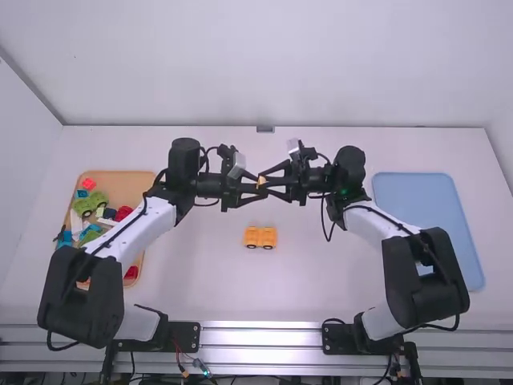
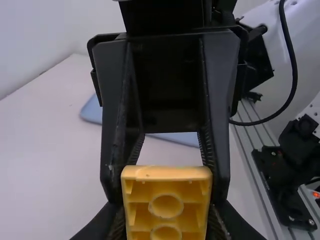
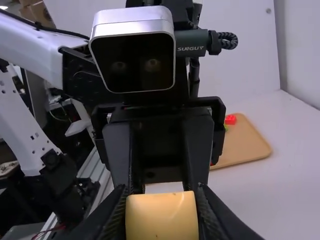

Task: Assemble lego blocks to make yellow taxi

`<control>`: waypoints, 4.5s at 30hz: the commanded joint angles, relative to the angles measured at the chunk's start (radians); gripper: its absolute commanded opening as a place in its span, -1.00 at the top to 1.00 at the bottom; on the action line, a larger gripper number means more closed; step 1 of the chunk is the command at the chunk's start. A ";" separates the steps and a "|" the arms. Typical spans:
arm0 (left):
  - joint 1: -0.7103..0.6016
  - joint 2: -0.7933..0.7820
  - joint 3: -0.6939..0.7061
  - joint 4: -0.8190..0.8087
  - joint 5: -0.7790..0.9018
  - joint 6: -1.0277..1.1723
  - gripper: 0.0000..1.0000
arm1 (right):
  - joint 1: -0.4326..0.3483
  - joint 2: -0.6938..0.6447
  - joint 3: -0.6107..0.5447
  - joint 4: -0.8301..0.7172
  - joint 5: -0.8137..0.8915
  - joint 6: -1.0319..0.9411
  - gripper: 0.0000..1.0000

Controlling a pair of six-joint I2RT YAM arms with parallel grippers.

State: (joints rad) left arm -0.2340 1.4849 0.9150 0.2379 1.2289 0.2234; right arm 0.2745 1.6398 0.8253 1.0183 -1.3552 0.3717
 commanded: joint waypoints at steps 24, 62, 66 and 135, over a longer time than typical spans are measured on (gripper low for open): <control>-0.002 0.000 -0.006 0.380 0.065 -0.287 -1.00 | -0.018 0.009 0.026 0.235 0.051 0.182 0.50; -0.002 0.000 -0.006 0.046 -0.516 -0.114 -0.99 | 0.069 -0.096 0.044 -1.436 1.316 0.537 1.00; 0.000 0.000 -0.006 0.031 -0.517 -0.114 -0.98 | 0.085 -0.095 0.043 -1.485 1.298 0.798 1.00; 0.018 0.000 -0.006 -0.048 -0.959 -0.190 -0.99 | -0.064 0.045 0.469 -1.639 1.553 -0.594 -0.97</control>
State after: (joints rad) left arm -0.2169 1.4902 0.8986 0.1974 0.3637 0.0227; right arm 0.2329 1.6875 1.2926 -0.6334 0.0277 0.2176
